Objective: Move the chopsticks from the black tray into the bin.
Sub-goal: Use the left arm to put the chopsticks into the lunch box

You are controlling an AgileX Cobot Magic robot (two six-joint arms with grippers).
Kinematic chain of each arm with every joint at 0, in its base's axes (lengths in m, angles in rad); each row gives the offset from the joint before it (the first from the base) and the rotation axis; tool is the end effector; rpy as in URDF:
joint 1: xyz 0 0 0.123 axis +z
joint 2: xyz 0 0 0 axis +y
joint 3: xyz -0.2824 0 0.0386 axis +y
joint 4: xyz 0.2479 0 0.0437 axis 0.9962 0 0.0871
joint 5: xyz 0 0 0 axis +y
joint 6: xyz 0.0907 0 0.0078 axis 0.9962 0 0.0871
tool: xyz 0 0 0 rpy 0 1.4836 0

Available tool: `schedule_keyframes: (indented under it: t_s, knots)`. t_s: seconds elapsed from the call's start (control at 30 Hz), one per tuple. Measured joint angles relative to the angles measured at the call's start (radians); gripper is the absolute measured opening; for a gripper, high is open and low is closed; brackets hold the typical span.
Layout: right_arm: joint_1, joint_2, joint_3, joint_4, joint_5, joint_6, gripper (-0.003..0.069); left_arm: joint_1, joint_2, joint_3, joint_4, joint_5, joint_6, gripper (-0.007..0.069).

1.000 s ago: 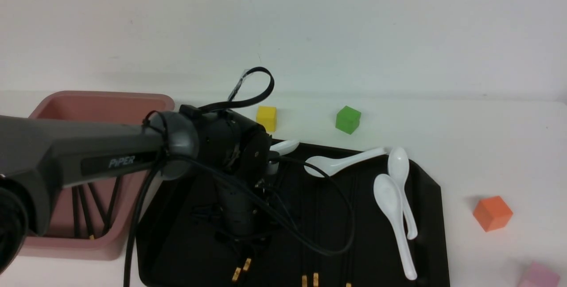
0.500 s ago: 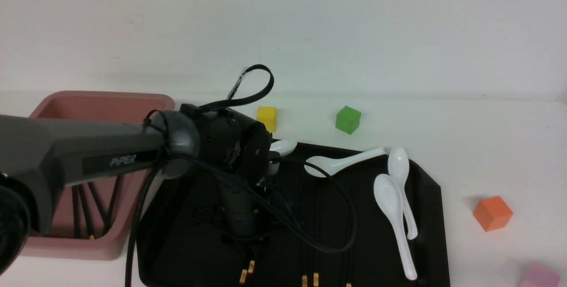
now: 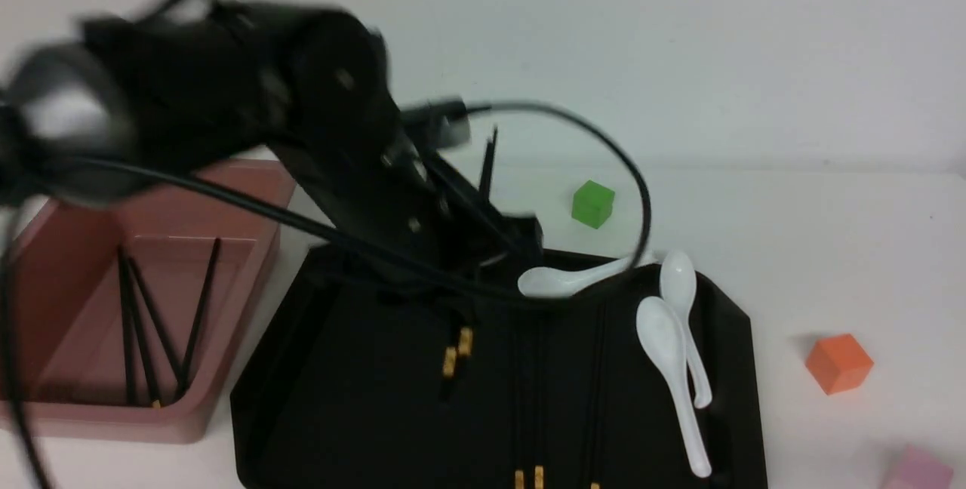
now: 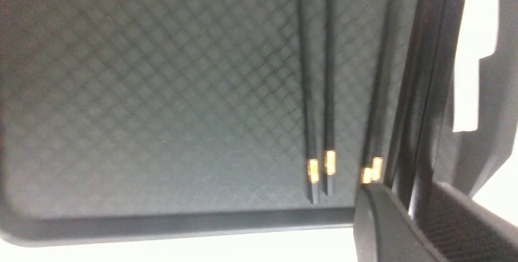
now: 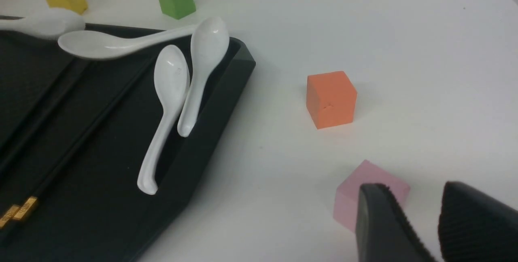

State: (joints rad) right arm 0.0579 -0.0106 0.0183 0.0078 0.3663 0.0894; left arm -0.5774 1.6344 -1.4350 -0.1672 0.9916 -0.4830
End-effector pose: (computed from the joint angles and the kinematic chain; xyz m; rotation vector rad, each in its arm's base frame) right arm 0.0526 0.0033 0.1745 0.0341 1.8587 0.1099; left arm 0.2856 -0.2012 0.3158 0.0500 2.7718 -0.5270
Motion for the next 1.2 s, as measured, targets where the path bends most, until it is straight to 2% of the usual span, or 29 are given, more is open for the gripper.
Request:
schedule_keyframes:
  t_s: [0.07,0.2,0.33,0.43,0.6,0.77,0.93,1.03,1.2]
  knots:
    - [0.0,0.0,0.0,0.0,0.0,0.0,0.0239,0.025,-0.03,-0.004,0.002,0.026,0.017,0.0122]
    - [0.0,0.0,0.0,0.0,0.0,0.0,0.0239,0.138,-0.086,-0.007,0.007,0.121,0.056,0.0122]
    - [0.0,0.0,0.0,0.0,0.0,0.0,0.0239,0.331,-0.101,-0.006,0.026,0.193,0.064,0.0122]
    - [0.0,0.0,0.0,0.0,0.0,0.0,0.0239,0.461,-0.101,0.029,0.028,0.177,0.053,0.0122]
    - [0.0,0.0,0.0,0.0,0.0,0.0,0.0239,0.632,-0.091,0.115,0.035,0.051,-0.055,0.0122]
    - [0.0,0.0,0.0,0.0,0.0,0.0,0.0239,0.704,-0.025,0.131,0.054,-0.004,-0.072,0.0122]
    - [0.0,0.0,0.0,0.0,0.0,0.0,0.0239,0.706,0.054,0.133,0.059,-0.031,-0.067,0.0131]
    - [0.0,0.0,0.0,0.0,0.0,0.0,0.0239,0.706,0.089,0.133,0.059,-0.055,-0.078,0.0169]
    - [0.0,0.0,0.0,0.0,0.0,0.0,0.0239,0.706,0.091,0.134,0.031,-0.047,-0.074,0.0292]
